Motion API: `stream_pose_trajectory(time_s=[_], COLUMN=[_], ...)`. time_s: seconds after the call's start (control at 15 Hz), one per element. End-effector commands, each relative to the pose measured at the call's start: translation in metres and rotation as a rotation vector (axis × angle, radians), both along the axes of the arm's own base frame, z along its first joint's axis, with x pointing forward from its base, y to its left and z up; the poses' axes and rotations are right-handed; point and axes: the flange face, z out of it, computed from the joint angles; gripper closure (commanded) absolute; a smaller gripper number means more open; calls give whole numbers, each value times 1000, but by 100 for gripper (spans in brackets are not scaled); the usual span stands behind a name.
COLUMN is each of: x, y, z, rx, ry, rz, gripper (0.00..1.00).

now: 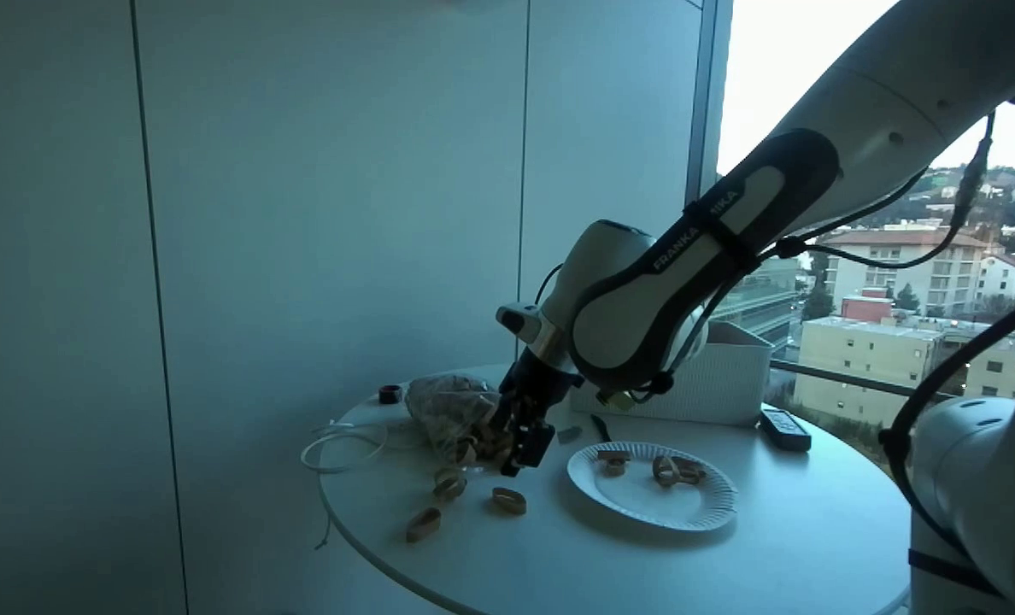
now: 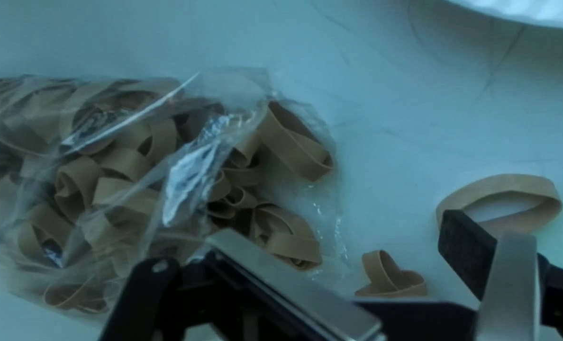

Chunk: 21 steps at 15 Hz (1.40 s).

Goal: Put some rubber bands on the plate

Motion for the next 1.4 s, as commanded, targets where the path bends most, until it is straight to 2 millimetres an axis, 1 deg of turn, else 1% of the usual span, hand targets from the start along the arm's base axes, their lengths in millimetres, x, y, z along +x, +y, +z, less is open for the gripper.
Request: stream_pose_trajectory(time_s=[0.0,0.27,0.4,0.53,0.73,0.8,0.93,1.13,1.2,1.27,1.33], x=[7,14,18,22,25,26,26,26,27,27,27], y=[-6,-8,-13,-26,-49,-54,-58,-57,-56,-55,-54], z=[-6,-13,-19,-25,-30,-31,-34,-33,-32,-32,-32], rx=[0,-23,-17,-20,-40,-45,-56,-60,-60,-59,-57], ry=[-47,-121,-163,-215,-250,-249,-243,-239,-239,-240,-239], rz=[-3,6,-24,-49,-84,-94,-97,-104,-106,-108,-112], gripper=[0,0,0,0,0,0,26,50,56,66,72])
